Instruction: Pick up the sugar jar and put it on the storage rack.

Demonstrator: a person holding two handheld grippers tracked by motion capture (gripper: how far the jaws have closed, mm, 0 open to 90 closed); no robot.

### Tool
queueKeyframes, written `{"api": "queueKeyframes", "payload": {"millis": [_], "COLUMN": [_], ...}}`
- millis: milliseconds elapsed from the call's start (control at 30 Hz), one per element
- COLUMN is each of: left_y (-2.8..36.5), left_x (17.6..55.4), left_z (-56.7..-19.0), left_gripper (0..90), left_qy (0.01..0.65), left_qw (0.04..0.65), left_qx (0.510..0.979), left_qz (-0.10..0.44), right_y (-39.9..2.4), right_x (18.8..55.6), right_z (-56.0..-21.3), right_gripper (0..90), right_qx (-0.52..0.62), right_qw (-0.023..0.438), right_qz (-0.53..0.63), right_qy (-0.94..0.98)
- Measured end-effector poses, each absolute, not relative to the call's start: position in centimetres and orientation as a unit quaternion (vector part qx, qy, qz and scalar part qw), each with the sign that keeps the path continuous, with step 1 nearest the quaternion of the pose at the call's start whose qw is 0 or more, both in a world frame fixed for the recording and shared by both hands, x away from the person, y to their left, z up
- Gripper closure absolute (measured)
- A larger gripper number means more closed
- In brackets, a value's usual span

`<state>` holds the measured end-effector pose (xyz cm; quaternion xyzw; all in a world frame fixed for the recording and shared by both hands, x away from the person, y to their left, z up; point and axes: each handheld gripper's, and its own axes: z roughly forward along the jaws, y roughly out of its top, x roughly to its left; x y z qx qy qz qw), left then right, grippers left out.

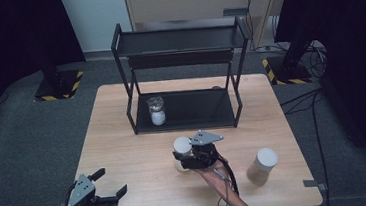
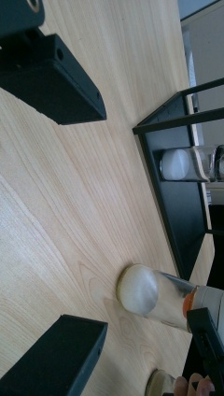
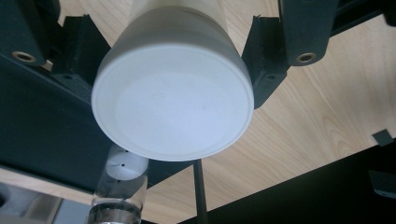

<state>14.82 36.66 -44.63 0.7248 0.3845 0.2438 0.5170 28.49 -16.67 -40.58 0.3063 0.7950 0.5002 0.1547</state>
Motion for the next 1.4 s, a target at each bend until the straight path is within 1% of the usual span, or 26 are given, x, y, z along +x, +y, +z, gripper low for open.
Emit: {"api": "queueKeyframes", "payload": {"millis": [300,433,567,767,1100,1400], "left_y": [36.7,36.7,36.7,36.7,36.8,36.8], "left_x": [14.8,14.8,14.8,14.8,14.8,14.9], "left_z": [-44.6,-44.6,-44.6,-44.6,-44.6,-44.6], "left_gripper": [0.6,0.6,0.6,0.6,0.7,0.7], "left_qy": [0.385,0.385,0.385,0.385,0.384,0.383], "left_qw": [0.518,0.518,0.518,0.518,0.519,0.519], "left_qx": [0.724,0.725,0.725,0.725,0.724,0.726], "left_qz": [0.243,0.243,0.242,0.242,0.242,0.239], "right_y": [-15.9,-16.1,-16.1,-16.2,-15.5,-14.9], "right_x": [28.2,28.8,29.3,30.9,33.3,35.4], "right_z": [-40.0,-39.6,-38.7,-37.3,-34.7,-33.3], "right_gripper": [33.6,33.6,33.6,33.6,33.6,33.6], "right_qx": [0.302,0.307,0.307,0.318,0.334,0.353], "right_qw": [0.175,0.165,0.168,0.162,0.178,0.201], "right_qz": [0.486,0.491,0.49,0.496,0.503,0.495], "right_qy": [0.801,0.798,0.798,0.792,0.777,0.769]}}
